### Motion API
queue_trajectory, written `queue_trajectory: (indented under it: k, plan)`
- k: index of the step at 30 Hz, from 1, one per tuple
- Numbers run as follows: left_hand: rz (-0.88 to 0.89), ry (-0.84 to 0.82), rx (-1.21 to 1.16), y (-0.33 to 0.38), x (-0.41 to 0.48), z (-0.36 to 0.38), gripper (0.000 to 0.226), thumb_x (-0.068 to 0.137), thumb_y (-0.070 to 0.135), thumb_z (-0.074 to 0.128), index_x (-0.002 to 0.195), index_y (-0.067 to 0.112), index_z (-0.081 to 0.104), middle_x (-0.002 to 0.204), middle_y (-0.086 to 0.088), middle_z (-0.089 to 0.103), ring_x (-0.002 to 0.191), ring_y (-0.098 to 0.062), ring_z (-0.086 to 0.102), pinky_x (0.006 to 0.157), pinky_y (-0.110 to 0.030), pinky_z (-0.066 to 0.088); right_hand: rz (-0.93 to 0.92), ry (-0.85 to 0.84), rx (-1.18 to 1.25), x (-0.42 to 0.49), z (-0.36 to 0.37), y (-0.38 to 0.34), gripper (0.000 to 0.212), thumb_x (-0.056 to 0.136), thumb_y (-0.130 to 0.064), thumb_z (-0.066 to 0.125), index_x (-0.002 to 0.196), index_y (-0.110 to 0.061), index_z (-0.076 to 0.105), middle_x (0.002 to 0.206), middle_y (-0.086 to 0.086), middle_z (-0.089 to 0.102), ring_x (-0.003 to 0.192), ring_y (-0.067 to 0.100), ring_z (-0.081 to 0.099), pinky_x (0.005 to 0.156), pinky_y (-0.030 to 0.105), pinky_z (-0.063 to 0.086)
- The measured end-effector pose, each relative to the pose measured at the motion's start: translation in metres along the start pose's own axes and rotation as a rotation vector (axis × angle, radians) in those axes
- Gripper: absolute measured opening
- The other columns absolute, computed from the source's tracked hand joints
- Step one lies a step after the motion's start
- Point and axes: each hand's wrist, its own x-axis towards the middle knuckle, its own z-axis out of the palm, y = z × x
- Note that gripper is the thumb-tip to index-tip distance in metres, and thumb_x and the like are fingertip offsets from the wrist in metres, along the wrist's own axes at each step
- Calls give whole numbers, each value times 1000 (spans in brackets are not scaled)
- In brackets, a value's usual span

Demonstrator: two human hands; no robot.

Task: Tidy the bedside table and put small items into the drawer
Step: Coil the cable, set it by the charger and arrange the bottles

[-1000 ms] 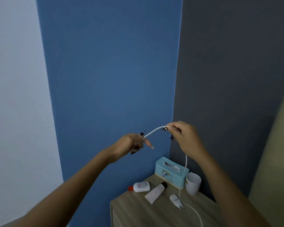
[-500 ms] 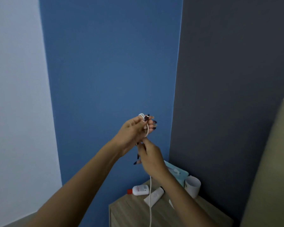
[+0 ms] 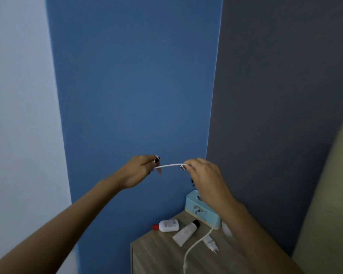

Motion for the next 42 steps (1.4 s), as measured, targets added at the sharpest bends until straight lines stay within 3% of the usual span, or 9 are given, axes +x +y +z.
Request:
queue_trajectory:
  k: [3, 9, 13, 16, 21, 26, 31, 37, 42]
  plan:
    - [-96, -194, -463, 13, -9, 1, 38, 91, 40, 40, 75, 10, 58, 60, 2, 35, 51, -10, 34, 53, -21, 33, -27, 141, 33, 10, -4, 10, 21, 99, -17, 48, 103, -13, 68, 86, 6, 60, 75, 23, 58, 68, 43, 50]
    - [-102, -530, -1545, 34, -7, 18, 20, 91, 17, 50, 72, 15, 44, 61, 5, 31, 50, -9, 21, 51, -21, 27, 69, 234, 313, 26, 14, 7, 23, 98, -15, 49, 112, -14, 68, 97, 4, 66, 82, 16, 61, 72, 29, 48]
    - [-17, -447, -1811, 44, 1, 23, 20, 91, 13, 45, 71, 14, 48, 60, 6, 31, 49, -8, 29, 54, -19, 28, 192, 170, 528, 20, 44, -12, 22, 90, 0, 54, 100, -14, 68, 85, 4, 69, 77, 22, 66, 67, 39, 57]
    - [-38, -245, -1753, 47, 5, 21, 30, 92, 16, 39, 68, 12, 55, 62, 2, 46, 52, -10, 46, 57, -20, 43, 279, 78, 585, 11, 58, -23, 18, 95, -2, 45, 95, -10, 61, 79, 1, 62, 69, 18, 63, 64, 38, 58]
    - [-73, -20, -1358, 39, 14, 19, 31, 100, 18, 36, 83, 8, 60, 75, -4, 64, 69, -15, 65, 71, -24, 58, 231, -97, 488, -5, 75, -33, 19, 98, -17, 42, 116, -21, 49, 84, 8, 66, 69, 24, 65, 66, 47, 56]
    - [41, 64, -658, 24, 16, 26, 32, 102, 20, 39, 104, -1, 63, 102, -9, 70, 98, -16, 68, 92, -24, 53, 194, -207, 409, -9, 66, -40, 45, 96, -15, 43, 140, -24, 39, 79, 7, 63, 70, 19, 63, 72, 43, 56]
    - [265, 103, 206, 12, 12, 24, 33, 103, 25, 36, 91, 3, 58, 88, 3, 67, 82, 6, 63, 76, -25, 51, 131, -291, 294, -12, 35, -37, 30, 96, -14, 41, 120, -20, 59, 80, 2, 62, 74, 25, 62, 67, 39, 52]
    - [132, 42, 232, 9, -1, 24, 35, 102, 26, 35, 75, 17, 54, 64, 2, 51, 56, -11, 46, 61, -30, 40, 72, -187, 40, 7, -9, -4, 22, 97, -18, 50, 101, -16, 71, 93, 5, 63, 84, 20, 58, 80, 38, 48]
    - [19, -70, -351, 35, -5, 35, 42, 99, 33, 39, 61, 16, 47, 52, 4, 37, 45, -9, 31, 48, -21, 28, -17, 25, 28, 22, -11, 15, 18, 94, -15, 56, 99, -14, 73, 85, 6, 64, 78, 23, 60, 73, 42, 50]
